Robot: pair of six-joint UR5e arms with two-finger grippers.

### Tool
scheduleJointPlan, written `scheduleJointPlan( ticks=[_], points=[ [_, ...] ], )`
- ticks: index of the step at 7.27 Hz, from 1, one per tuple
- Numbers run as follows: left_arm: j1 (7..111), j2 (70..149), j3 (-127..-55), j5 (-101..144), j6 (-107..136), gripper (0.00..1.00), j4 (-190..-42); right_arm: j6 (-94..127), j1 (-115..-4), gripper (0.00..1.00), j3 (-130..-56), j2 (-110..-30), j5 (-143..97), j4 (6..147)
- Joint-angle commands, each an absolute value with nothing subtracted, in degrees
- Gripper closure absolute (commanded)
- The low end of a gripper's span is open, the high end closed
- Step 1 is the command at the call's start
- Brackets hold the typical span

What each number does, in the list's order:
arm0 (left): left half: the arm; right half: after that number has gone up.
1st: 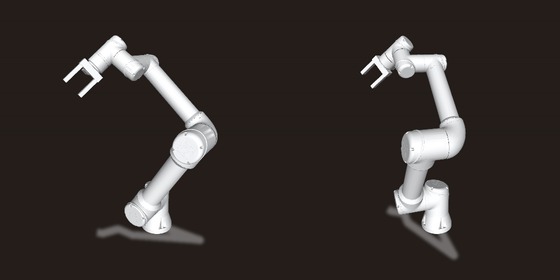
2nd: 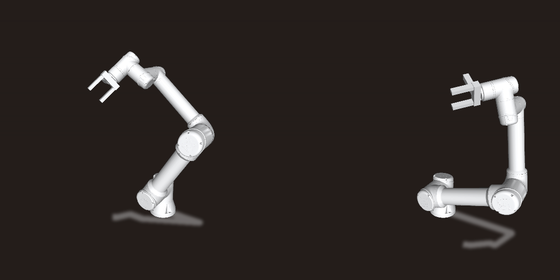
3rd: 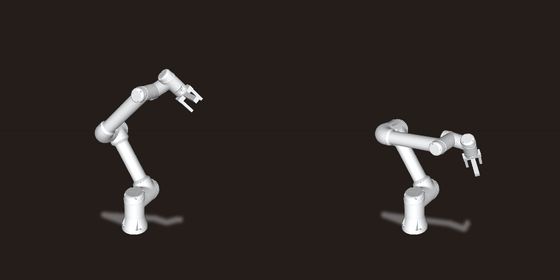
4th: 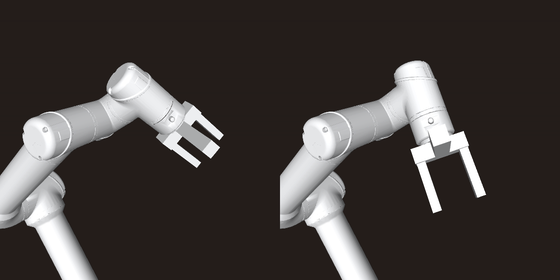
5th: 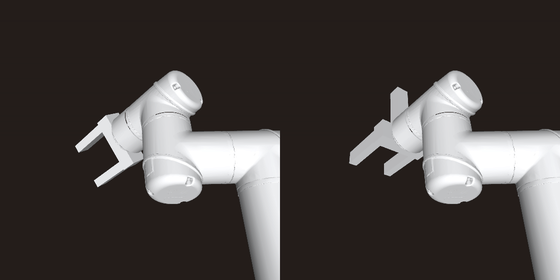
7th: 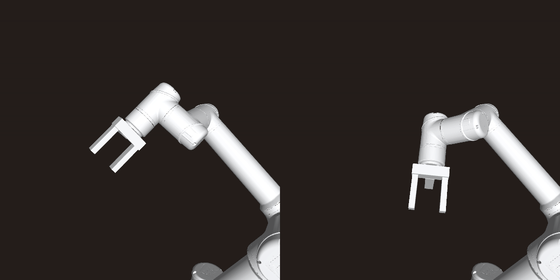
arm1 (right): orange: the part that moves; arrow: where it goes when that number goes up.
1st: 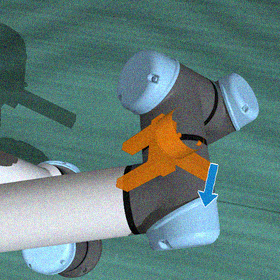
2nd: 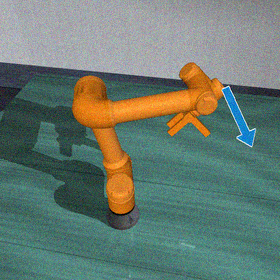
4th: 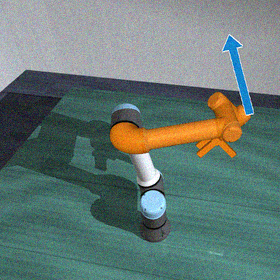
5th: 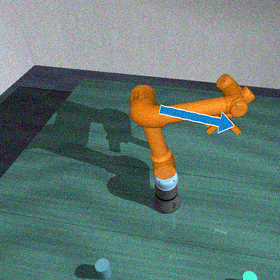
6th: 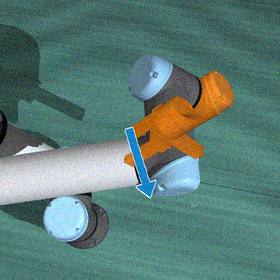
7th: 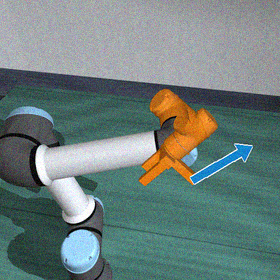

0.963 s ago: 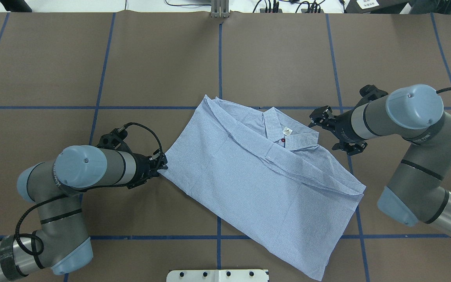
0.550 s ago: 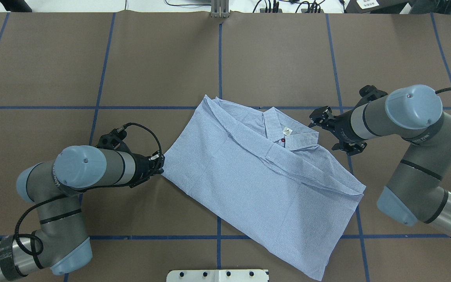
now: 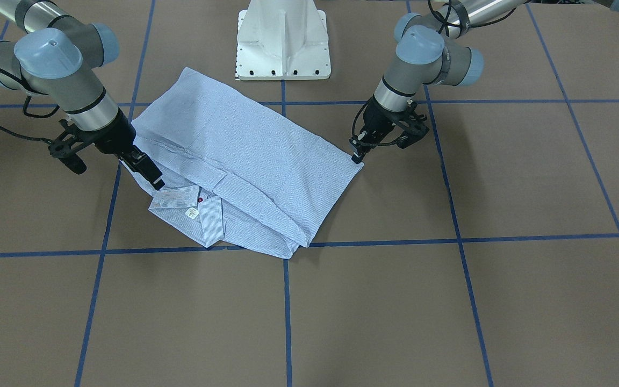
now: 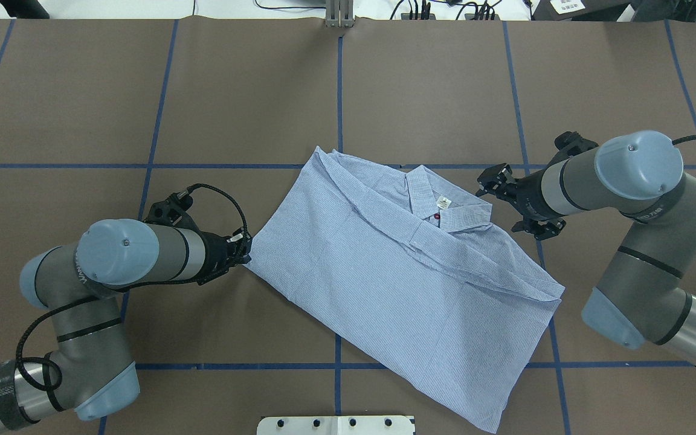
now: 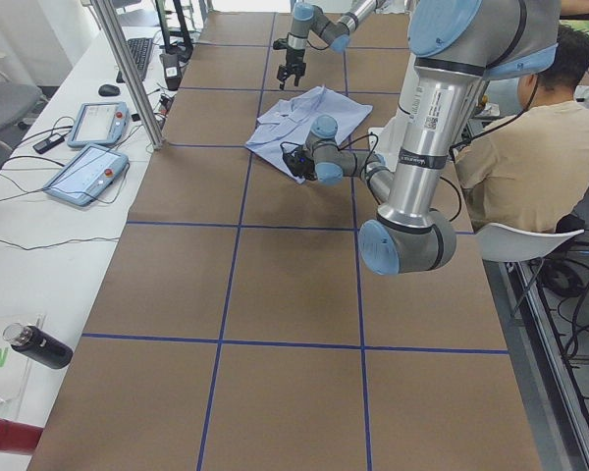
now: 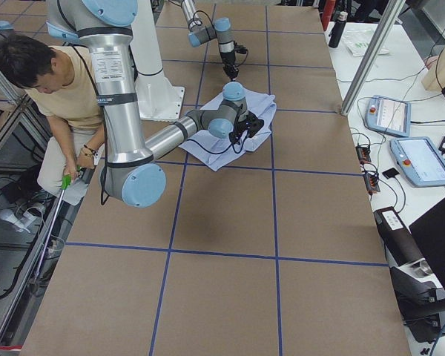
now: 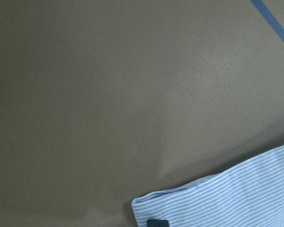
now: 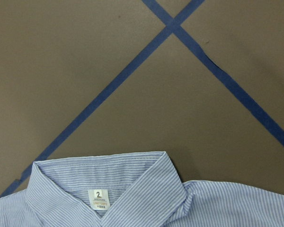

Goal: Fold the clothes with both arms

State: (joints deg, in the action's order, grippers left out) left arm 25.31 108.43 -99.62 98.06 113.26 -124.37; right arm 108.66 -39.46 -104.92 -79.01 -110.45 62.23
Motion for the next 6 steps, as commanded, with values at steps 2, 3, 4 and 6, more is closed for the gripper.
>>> scheduleJointPlan(
  ticks=[2, 3, 4, 6],
  points=[
    [25.1, 107.1, -99.1, 98.0, 113.0, 0.45, -124.5, 108.6, -39.5, 0.00, -104.5, -79.0, -110.4, 62.1],
    [25.0, 107.1, -99.0, 98.0, 112.9, 0.45, -124.5, 108.7, -39.4, 0.00, -104.4, -79.0, -110.4, 62.1],
    [25.0, 107.1, -98.9, 98.0, 112.8, 0.45, -124.5, 108.8, -39.2, 0.00, -104.5, -78.9, -110.4, 62.1],
    [24.8, 107.8, -98.9, 98.1, 112.8, 0.47, -124.5, 108.8, -39.1, 0.00, -104.5, -79.0, -110.4, 62.1]
  ],
)
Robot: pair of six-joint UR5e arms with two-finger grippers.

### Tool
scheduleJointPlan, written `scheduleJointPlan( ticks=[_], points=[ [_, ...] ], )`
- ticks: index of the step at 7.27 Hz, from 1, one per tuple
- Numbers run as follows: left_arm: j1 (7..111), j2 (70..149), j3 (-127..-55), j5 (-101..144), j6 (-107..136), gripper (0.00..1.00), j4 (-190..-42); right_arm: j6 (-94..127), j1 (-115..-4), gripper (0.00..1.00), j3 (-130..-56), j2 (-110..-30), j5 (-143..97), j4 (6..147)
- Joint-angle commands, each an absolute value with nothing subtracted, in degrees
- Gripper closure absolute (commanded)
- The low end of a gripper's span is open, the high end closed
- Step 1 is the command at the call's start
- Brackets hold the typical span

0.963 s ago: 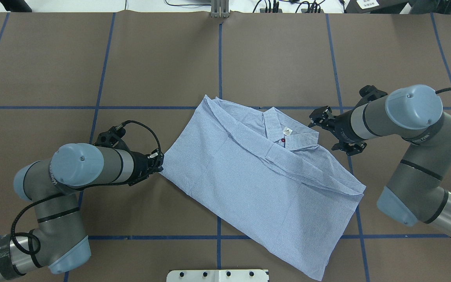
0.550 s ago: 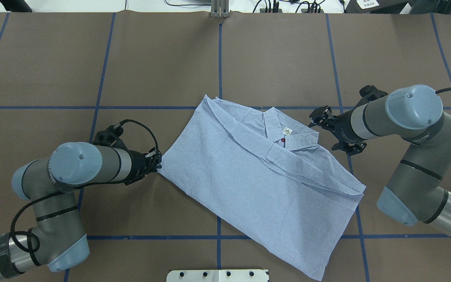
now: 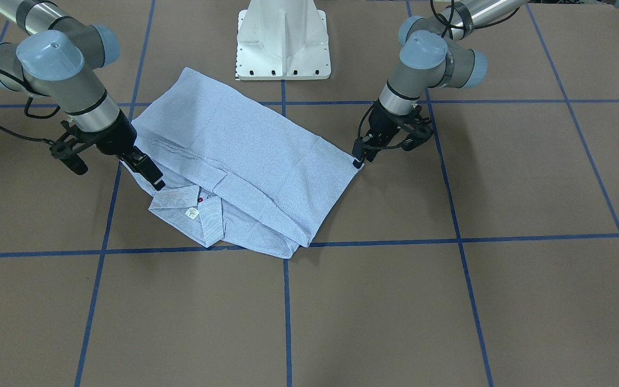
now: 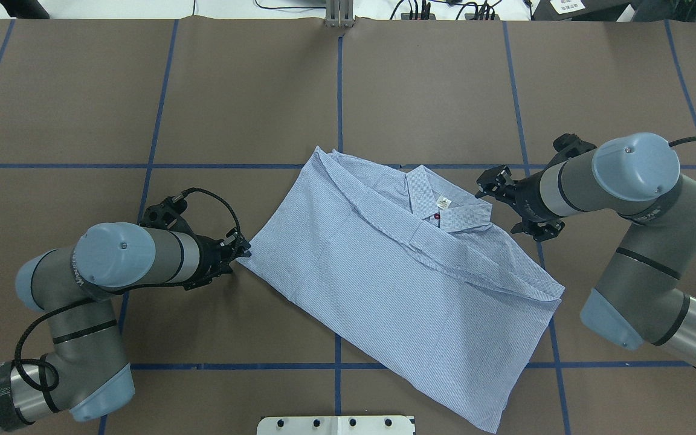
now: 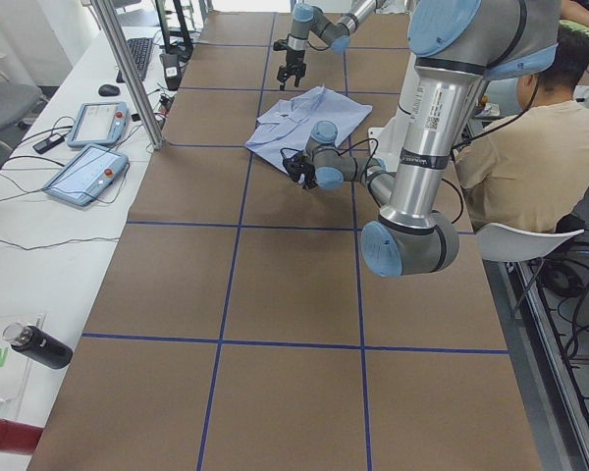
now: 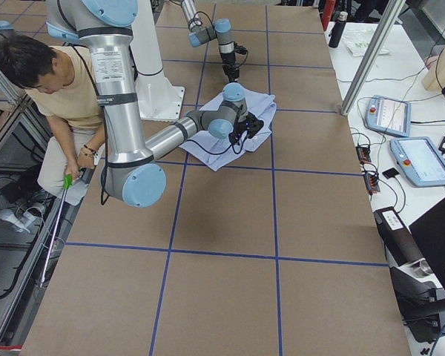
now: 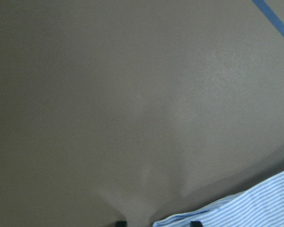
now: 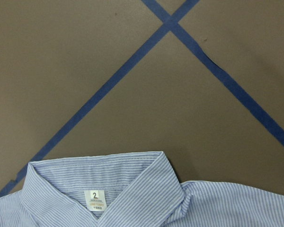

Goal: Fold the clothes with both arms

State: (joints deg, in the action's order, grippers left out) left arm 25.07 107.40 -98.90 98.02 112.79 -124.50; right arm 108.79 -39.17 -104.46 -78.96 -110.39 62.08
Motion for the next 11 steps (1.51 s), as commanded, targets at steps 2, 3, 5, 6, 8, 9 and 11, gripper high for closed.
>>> scheduleJointPlan(
  ticks=[2, 3, 5, 6, 8, 9, 11],
  points=[
    [24.8, 108.5, -98.9, 98.1, 112.9, 0.63, -124.5, 108.8, -39.1, 0.00, -104.5, -79.0, -110.4, 62.1],
    [24.8, 109.2, -98.9, 98.1, 112.9, 0.96, -124.4, 108.8, -39.1, 0.00, -104.5, -79.0, -110.4, 62.1],
    [24.8, 109.3, -98.5, 97.9, 112.9, 1.00, -124.4, 108.9, -39.1, 0.00, -104.5, -79.0, -110.4, 62.1],
    [24.9, 109.3, -98.9, 97.9, 112.9, 1.00, -124.4, 108.9, -39.0, 0.00, -104.5, -79.0, -110.4, 62.1],
    [25.7, 109.2, -99.3, 98.0, 112.7, 1.00, -124.4, 108.9, -39.0, 0.00, -104.5, -79.0, -110.4, 62.1],
    [28.3, 109.4, -99.3, 98.3, 107.8, 1.00, -124.5, 108.9, -39.0, 0.00, -104.5, -79.0, -110.4, 62.1],
    [36.5, 112.7, -95.1, 98.3, 98.7, 1.00, -124.6, 108.9, -39.1, 0.00, -104.8, -79.0, -110.4, 62.1]
  ],
)
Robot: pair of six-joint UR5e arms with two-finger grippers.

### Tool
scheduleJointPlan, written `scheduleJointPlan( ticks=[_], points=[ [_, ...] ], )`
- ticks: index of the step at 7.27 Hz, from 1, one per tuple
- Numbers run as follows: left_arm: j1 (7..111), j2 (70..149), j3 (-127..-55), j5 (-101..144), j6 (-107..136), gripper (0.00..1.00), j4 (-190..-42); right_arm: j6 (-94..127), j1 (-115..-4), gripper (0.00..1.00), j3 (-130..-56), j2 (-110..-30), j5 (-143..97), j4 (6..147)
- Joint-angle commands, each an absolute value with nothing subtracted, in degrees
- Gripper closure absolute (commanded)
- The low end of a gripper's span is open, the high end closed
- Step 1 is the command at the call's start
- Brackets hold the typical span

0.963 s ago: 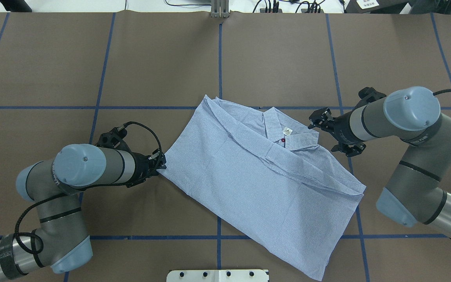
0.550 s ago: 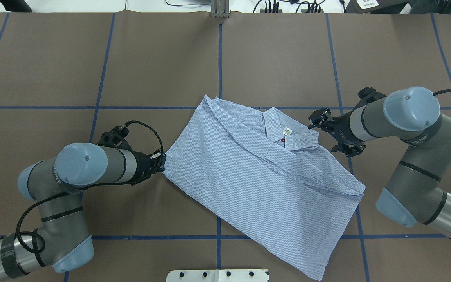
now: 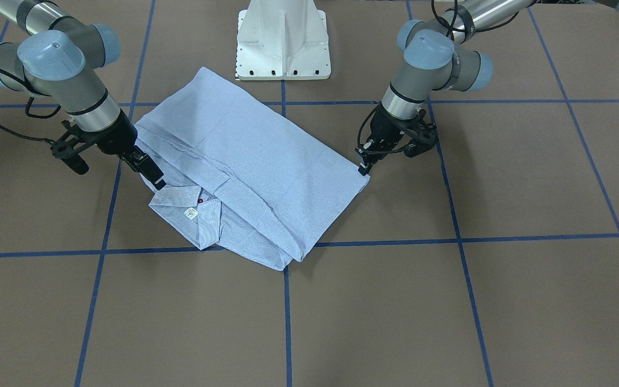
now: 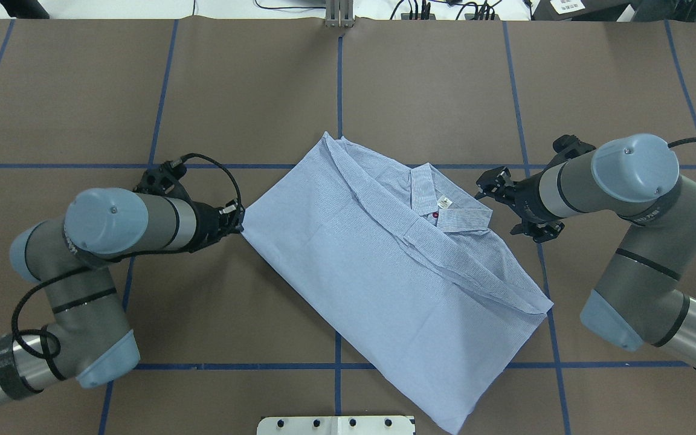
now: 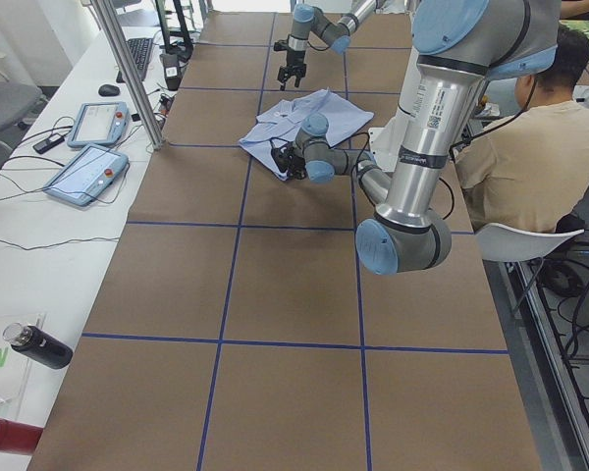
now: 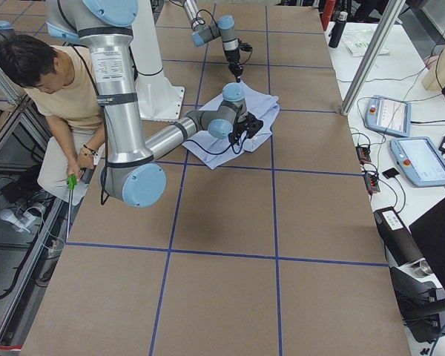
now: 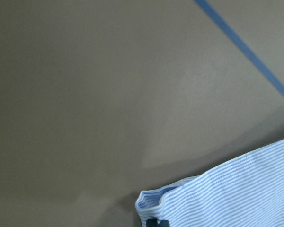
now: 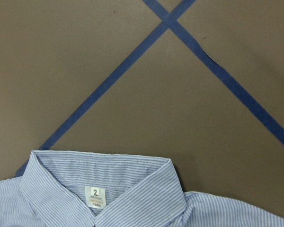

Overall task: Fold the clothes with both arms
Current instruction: 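Rotate the shirt with both grippers so the collar faces the right gripper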

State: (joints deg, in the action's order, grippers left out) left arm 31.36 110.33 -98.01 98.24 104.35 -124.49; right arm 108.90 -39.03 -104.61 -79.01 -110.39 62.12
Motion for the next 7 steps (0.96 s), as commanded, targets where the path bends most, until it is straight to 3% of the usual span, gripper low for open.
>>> scheduleJointPlan(
  ticks=[1, 4, 6, 7],
  points=[
    [40.3, 118.9, -86.6, 98.4, 95.7, 1.00, -125.2, 108.7, -39.1, 0.00, -105.0, -78.9, -110.6, 62.1],
    [46.6, 135.9, -60.0, 99.8, 88.2, 1.00, -135.1, 108.5, -38.8, 0.00, -104.5, -75.7, -110.4, 62.1],
    [46.8, 138.9, -57.2, 99.8, 87.6, 1.00, -135.3, 108.4, -37.5, 0.00, -104.5, -74.1, -110.3, 62.0],
    [46.8, 141.3, -54.6, 99.9, 86.9, 0.90, -137.2, 108.6, -36.9, 0.00, -104.4, -72.8, -109.8, 62.2]
  ],
)
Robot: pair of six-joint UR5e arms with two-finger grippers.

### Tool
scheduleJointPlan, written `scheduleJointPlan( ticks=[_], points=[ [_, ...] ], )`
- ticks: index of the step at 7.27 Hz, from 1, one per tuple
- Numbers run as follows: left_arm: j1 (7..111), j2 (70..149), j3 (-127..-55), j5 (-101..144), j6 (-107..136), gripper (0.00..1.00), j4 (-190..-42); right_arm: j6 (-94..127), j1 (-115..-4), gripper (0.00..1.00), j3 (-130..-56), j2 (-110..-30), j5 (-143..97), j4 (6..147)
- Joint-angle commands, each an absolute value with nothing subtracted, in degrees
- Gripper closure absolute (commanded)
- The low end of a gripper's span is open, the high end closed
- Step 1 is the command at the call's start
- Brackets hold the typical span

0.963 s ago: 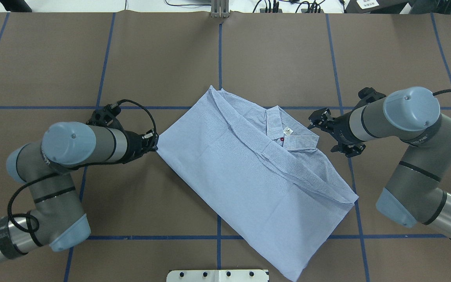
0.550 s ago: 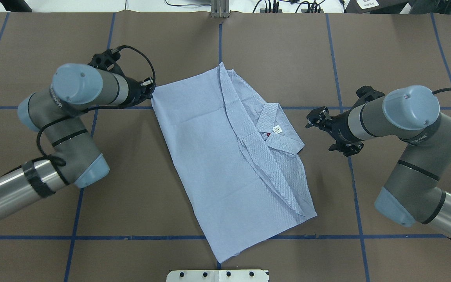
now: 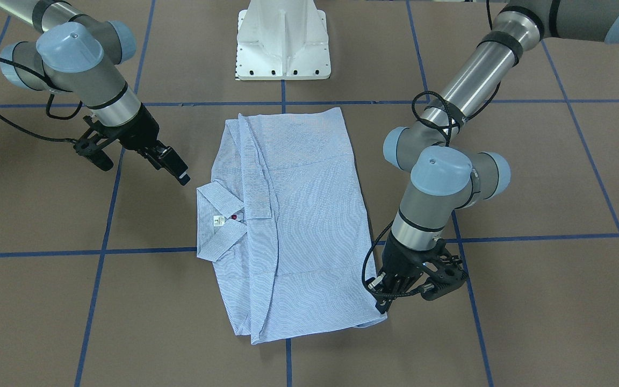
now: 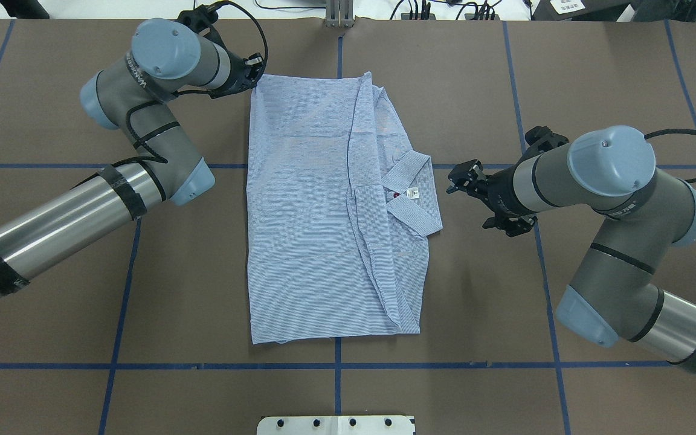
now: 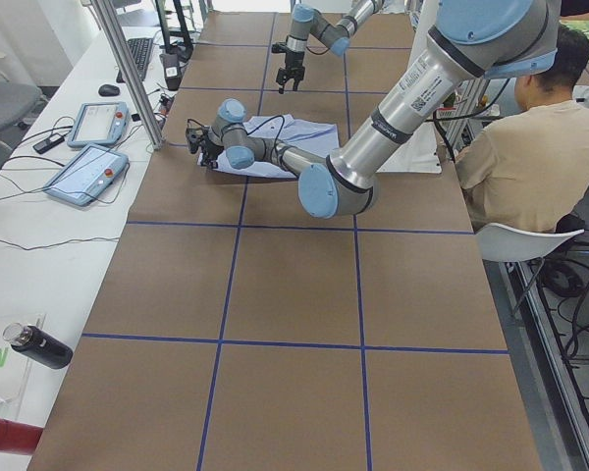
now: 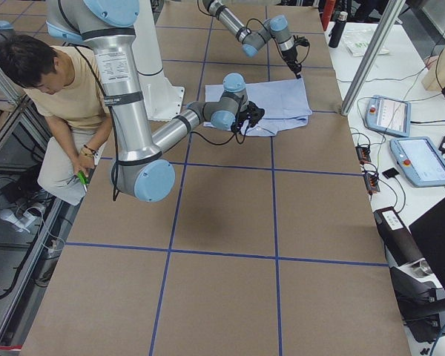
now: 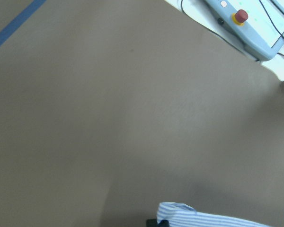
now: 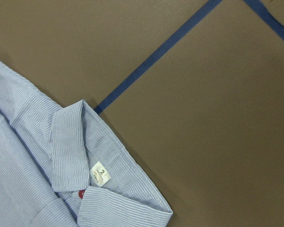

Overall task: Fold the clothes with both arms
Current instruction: 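Rotate the shirt with both grippers so the collar faces the right gripper, then release the collar and move the right gripper to the shirt's edge nearest the robot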

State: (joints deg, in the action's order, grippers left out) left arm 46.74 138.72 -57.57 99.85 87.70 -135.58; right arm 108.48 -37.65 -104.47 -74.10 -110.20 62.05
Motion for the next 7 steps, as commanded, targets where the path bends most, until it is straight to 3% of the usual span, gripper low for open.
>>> scheduleJointPlan(
  ticks=[1, 2, 3, 5, 7],
  points=[
    [46.8, 143.8, -51.3, 99.9, 85.9, 0.67, -137.8, 108.7, -35.4, 0.00, -104.4, -72.1, -107.5, 62.6],
    [47.2, 143.6, -51.4, 100.2, 81.7, 0.53, -137.7, 108.8, -33.4, 0.00, -104.6, -71.8, -103.7, 62.7],
    [48.2, 142.1, -53.5, 102.6, 81.1, 0.53, -137.3, 108.9, -30.8, 0.00, -104.6, -71.5, -100.3, 62.8],
    [51.7, 132.9, -65.6, 111.1, 77.4, 0.53, -135.9, 113.6, -27.6, 0.00, -105.2, -71.0, -98.3, 64.2],
    [52.0, 131.4, -68.5, 111.6, 77.3, 0.53, -133.3, 122.0, -19.5, 0.00, -105.9, -70.5, -87.5, 66.3]
  ],
)
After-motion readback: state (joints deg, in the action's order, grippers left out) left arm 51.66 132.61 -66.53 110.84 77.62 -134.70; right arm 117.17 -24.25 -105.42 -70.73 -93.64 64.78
